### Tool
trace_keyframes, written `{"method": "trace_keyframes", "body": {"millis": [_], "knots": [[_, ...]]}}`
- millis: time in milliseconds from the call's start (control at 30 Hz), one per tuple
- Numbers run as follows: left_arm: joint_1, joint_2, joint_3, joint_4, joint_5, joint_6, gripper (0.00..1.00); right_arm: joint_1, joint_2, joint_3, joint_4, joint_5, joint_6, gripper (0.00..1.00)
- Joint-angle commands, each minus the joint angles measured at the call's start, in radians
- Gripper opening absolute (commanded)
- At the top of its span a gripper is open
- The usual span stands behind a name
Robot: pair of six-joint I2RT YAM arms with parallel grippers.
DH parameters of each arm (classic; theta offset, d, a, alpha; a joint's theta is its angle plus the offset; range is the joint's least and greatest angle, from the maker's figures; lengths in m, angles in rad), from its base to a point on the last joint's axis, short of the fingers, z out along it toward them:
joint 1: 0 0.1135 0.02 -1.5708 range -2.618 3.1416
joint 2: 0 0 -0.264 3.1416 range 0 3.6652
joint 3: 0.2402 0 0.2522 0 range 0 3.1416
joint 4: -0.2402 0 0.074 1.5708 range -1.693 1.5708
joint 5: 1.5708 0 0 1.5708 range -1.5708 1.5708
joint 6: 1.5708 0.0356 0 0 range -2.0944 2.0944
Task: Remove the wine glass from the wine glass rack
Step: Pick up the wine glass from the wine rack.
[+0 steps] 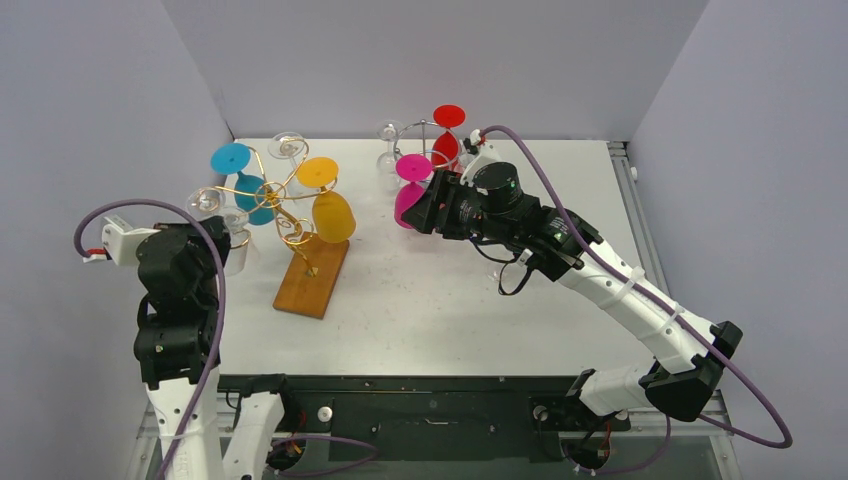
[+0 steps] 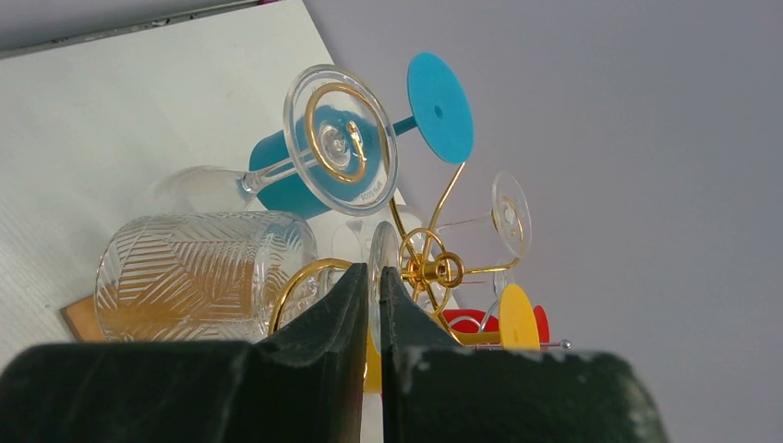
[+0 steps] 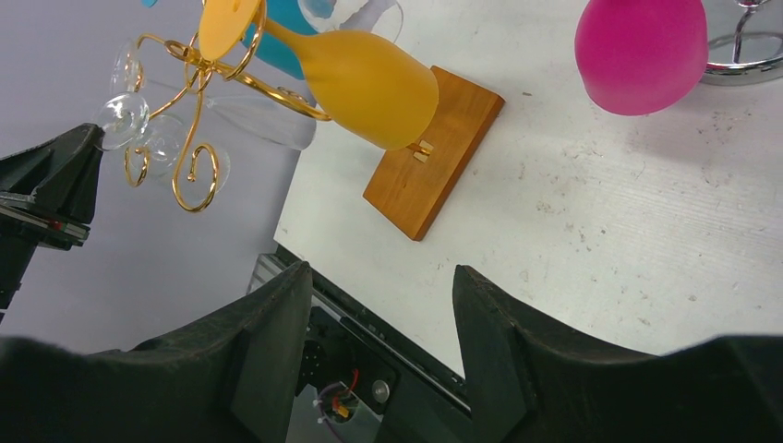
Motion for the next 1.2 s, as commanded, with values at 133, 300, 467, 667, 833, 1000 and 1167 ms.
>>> {"method": "trace_keyframes", "body": {"millis": [133, 300, 467, 667, 833, 1000, 1167], "knots": [[0.002, 0.018, 0.02, 0.152, 0.068, -0.012, 0.0, 0.006, -0.03, 0.035, 0.019, 0.033, -0.026, 0.54], [0.002, 0.021, 0.019, 0.159, 0.096, -0.015, 0.0, 0.022, -0.008, 0.069, 0.022, 0.033, -0.034, 0.54], [0.002, 0.023, 0.025, 0.156, 0.109, -0.016, 0.0, 0.063, 0.052, 0.176, 0.025, 0.026, -0.036, 0.58], [0.002, 0.022, 0.018, 0.162, 0.128, -0.029, 0.0, 0.126, 0.185, 0.332, 0.059, -0.012, 0.006, 0.63], [0.002, 0.021, 0.014, 0.163, 0.139, -0.036, 0.0, 0.176, 0.328, 0.479, 0.086, -0.047, 0.038, 0.65], [0.002, 0.018, 0.009, 0.161, 0.149, -0.041, 0.0, 0.185, 0.483, 0.633, 0.08, -0.104, 0.054, 0.64], [0.003, 0.012, -0.002, 0.164, 0.16, -0.048, 0.0, 0.19, 0.557, 0.702, 0.13, -0.154, 0.097, 0.61]]}}
